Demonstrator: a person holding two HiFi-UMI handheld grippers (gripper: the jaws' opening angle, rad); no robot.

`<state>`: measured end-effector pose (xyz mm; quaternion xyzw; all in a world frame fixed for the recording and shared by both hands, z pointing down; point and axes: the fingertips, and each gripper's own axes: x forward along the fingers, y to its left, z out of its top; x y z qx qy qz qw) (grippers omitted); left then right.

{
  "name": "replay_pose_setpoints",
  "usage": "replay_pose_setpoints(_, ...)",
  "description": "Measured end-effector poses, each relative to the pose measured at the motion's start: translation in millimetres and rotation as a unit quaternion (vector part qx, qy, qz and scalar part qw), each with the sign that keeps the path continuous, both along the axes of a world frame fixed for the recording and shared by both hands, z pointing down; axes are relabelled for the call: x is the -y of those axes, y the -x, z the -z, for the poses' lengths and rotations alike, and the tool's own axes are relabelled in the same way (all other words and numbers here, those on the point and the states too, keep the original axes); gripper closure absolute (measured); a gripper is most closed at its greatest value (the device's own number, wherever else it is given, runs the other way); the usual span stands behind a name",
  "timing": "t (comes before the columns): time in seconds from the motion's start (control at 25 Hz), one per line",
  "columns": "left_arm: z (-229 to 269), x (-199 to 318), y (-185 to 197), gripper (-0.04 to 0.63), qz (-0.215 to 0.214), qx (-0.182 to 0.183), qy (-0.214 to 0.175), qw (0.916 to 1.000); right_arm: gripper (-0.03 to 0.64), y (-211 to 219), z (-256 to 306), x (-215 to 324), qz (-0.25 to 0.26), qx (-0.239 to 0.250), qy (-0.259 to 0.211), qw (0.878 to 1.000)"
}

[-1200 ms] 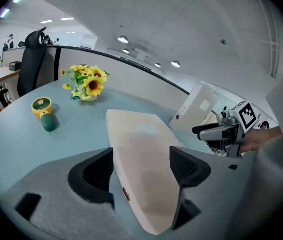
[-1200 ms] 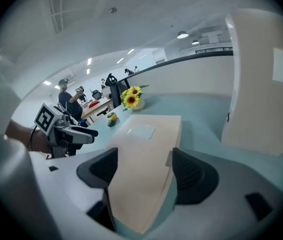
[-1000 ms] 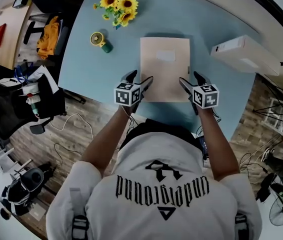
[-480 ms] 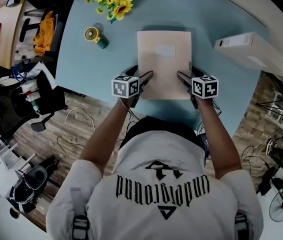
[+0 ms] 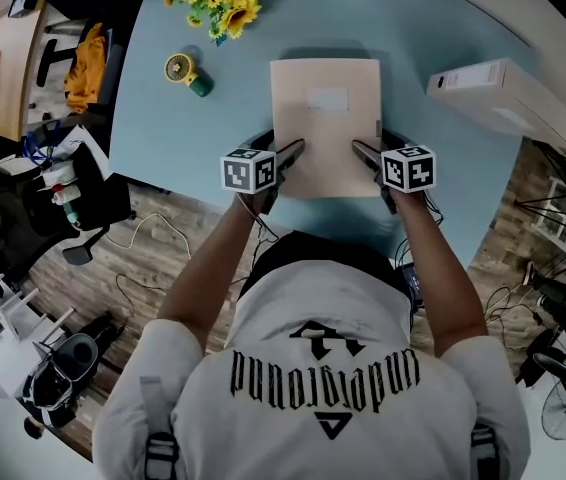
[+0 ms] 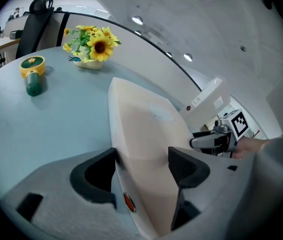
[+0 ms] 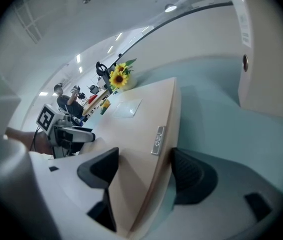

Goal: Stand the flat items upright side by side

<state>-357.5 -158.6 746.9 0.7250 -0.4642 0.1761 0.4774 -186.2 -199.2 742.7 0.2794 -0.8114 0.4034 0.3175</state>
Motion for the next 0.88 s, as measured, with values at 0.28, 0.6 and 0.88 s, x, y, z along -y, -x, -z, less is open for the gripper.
replay_pose_setpoints(0.28, 10.4, -0.2, -3.0, 0.265, -0.011, 0.016, -0.005, 0.9998, 0.296, -0.2, 8.4, -0.9, 0.002, -0.005, -0.01, 1.0)
replay_pose_setpoints(0.6, 51.1, 3.4, -5.0, 0.272, -0.034, 0.052, -0.06, 0.9963, 0.301, -2.5, 46.0, -2.1, -0.001, -0.01, -0.066, 0.998)
replay_pose_setpoints(0.88, 96.6, -3.5, -5.1, 0.271, -0.035, 0.064, -0.11, 0.9913, 0.304, -4.0, 97.1, -12.3, -0.011, -0.012, -0.134, 0.991)
